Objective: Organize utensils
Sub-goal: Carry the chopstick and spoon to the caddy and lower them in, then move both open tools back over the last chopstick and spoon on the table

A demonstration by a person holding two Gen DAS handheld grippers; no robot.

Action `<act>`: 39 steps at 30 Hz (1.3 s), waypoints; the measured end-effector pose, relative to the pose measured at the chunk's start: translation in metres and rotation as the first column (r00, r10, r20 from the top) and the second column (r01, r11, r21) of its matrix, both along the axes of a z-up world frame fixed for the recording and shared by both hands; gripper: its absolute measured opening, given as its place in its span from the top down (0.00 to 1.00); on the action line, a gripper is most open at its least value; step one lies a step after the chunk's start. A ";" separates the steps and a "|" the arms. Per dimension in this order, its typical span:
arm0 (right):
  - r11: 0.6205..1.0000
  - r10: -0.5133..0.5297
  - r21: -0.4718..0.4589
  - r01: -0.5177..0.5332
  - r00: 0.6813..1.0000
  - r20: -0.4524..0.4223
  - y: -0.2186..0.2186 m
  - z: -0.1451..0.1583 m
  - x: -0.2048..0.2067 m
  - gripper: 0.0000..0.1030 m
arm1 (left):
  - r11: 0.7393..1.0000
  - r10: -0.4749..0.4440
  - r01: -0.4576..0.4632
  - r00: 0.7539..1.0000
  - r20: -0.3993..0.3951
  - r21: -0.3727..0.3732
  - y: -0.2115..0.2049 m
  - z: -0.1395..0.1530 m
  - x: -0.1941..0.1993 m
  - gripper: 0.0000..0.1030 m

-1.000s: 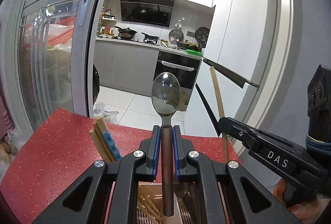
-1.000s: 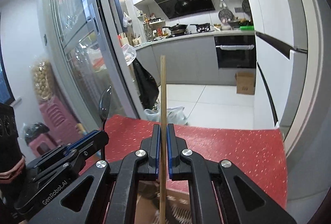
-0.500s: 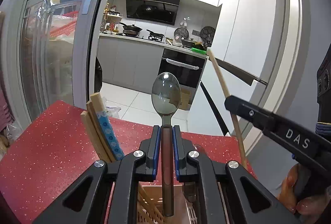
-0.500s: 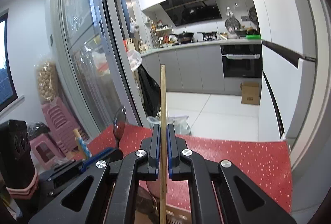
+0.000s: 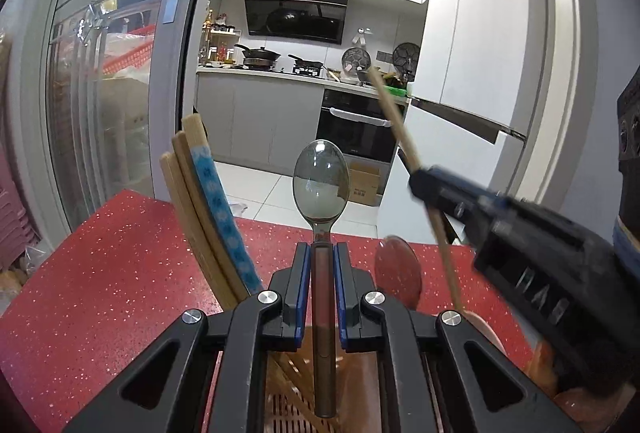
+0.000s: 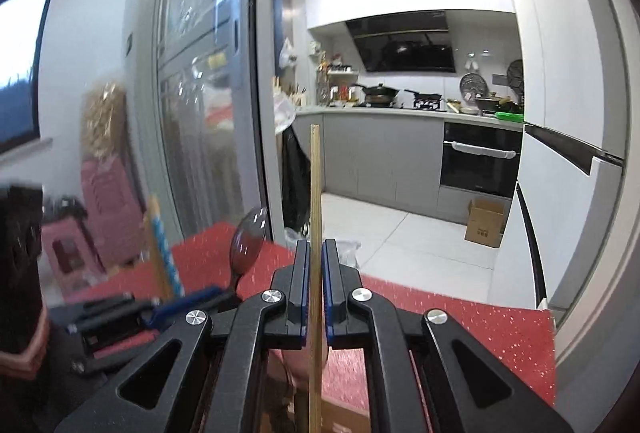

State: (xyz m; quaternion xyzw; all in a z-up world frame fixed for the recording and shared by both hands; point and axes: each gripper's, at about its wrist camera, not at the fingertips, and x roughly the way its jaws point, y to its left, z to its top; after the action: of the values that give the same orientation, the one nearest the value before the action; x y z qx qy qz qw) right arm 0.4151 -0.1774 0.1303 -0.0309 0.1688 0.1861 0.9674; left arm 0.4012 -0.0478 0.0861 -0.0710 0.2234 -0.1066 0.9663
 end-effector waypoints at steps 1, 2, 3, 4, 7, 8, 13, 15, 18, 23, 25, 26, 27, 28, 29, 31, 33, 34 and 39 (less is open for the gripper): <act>1.000 -0.001 -0.011 0.001 1.000 -0.007 -0.001 -0.006 -0.003 0.94 | 1.000 -0.003 0.003 1.000 0.004 0.007 -0.001 -0.001 -0.002 0.62; 1.000 -0.002 -0.016 0.002 1.000 -0.014 -0.003 -0.010 -0.005 0.94 | 1.000 -0.007 0.007 1.000 0.005 0.018 -0.003 -0.001 -0.004 0.62; 1.000 -0.004 -0.018 0.003 1.000 -0.022 -0.005 -0.014 -0.008 0.94 | 1.000 -0.008 0.008 1.000 0.005 0.028 -0.004 -0.002 -0.006 0.62; 1.000 -0.003 -0.017 0.003 1.000 -0.029 -0.008 -0.017 -0.010 0.94 | 0.999 -0.011 0.011 1.000 0.004 0.034 -0.005 -0.003 -0.009 0.62; 1.000 0.003 -0.014 -0.004 0.999 -0.043 -0.011 -0.025 -0.018 0.94 | 0.998 -0.012 0.012 1.000 -0.002 0.069 -0.008 -0.006 -0.015 0.62; 1.000 0.006 -0.016 -0.007 0.999 -0.048 -0.011 -0.027 -0.022 0.94 | 0.996 -0.007 0.007 1.000 0.003 0.084 -0.008 -0.006 -0.018 0.62; 0.999 0.023 -0.022 -0.025 0.997 -0.070 -0.012 -0.032 -0.033 0.94 | 0.994 -0.008 0.008 1.000 -0.003 0.110 -0.004 -0.004 -0.029 0.62; 1.000 0.021 -0.013 -0.023 0.996 -0.091 -0.015 -0.033 -0.032 0.93 | 0.993 -0.003 0.005 1.000 -0.016 0.114 -0.002 -0.004 -0.032 0.62; 1.000 0.029 0.013 -0.028 0.992 -0.124 -0.018 -0.033 -0.033 0.92 | 0.993 0.002 0.001 1.000 -0.029 0.117 0.001 -0.004 -0.035 0.62; 0.999 0.033 0.011 -0.032 0.987 -0.156 -0.018 -0.030 -0.034 0.92 | 0.994 0.007 0.001 0.998 -0.068 0.113 0.007 -0.007 -0.037 0.62; 0.999 0.033 0.013 -0.031 0.983 -0.180 -0.018 -0.030 -0.033 0.92 | 0.994 0.008 0.001 0.997 -0.078 0.113 0.007 -0.008 -0.038 0.62; 0.999 0.034 0.015 -0.031 0.981 -0.191 -0.019 -0.030 -0.032 0.92 | 0.993 0.011 -0.001 0.997 -0.081 0.114 0.008 -0.008 -0.039 0.62; 0.999 0.035 0.018 -0.032 0.980 -0.198 -0.019 -0.030 -0.033 0.92 | 0.993 0.014 -0.005 0.996 -0.083 0.115 0.009 -0.008 -0.041 0.62; 0.999 0.034 0.018 -0.031 0.978 -0.205 -0.019 -0.029 -0.034 0.92 | 0.994 0.016 -0.006 0.996 -0.084 0.113 0.010 -0.007 -0.043 0.62; 0.999 0.036 0.016 -0.033 0.977 -0.211 -0.019 -0.028 -0.034 0.90 | 0.994 0.016 -0.007 0.996 -0.085 0.110 0.010 -0.006 -0.044 0.62; 0.999 0.036 0.007 -0.035 0.974 -0.224 -0.017 -0.027 -0.035 0.76 | 0.994 0.021 -0.012 0.996 -0.088 0.110 0.011 -0.005 -0.047 0.62; 1.000 0.027 0.009 -0.025 0.974 -0.225 -0.017 -0.025 -0.038 0.55 | 0.994 0.024 -0.014 0.995 -0.093 0.107 0.013 -0.003 -0.049 0.62; 1.000 0.020 0.013 -0.018 0.975 -0.220 -0.018 -0.023 -0.040 0.54 | 0.994 0.027 -0.017 0.995 -0.096 0.107 0.014 -0.002 -0.051 0.62; 1.000 0.009 0.016 -0.005 0.976 -0.218 -0.017 -0.013 -0.051 0.54 | 0.994 0.040 -0.030 0.995 -0.096 0.105 0.018 0.003 -0.061 0.62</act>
State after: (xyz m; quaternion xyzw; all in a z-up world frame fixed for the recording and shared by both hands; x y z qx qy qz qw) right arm 0.3641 -0.1948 0.1178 -0.0034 0.2724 0.1931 0.9426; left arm 0.3399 -0.0300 0.0895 -0.0299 0.2746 -0.0741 0.9582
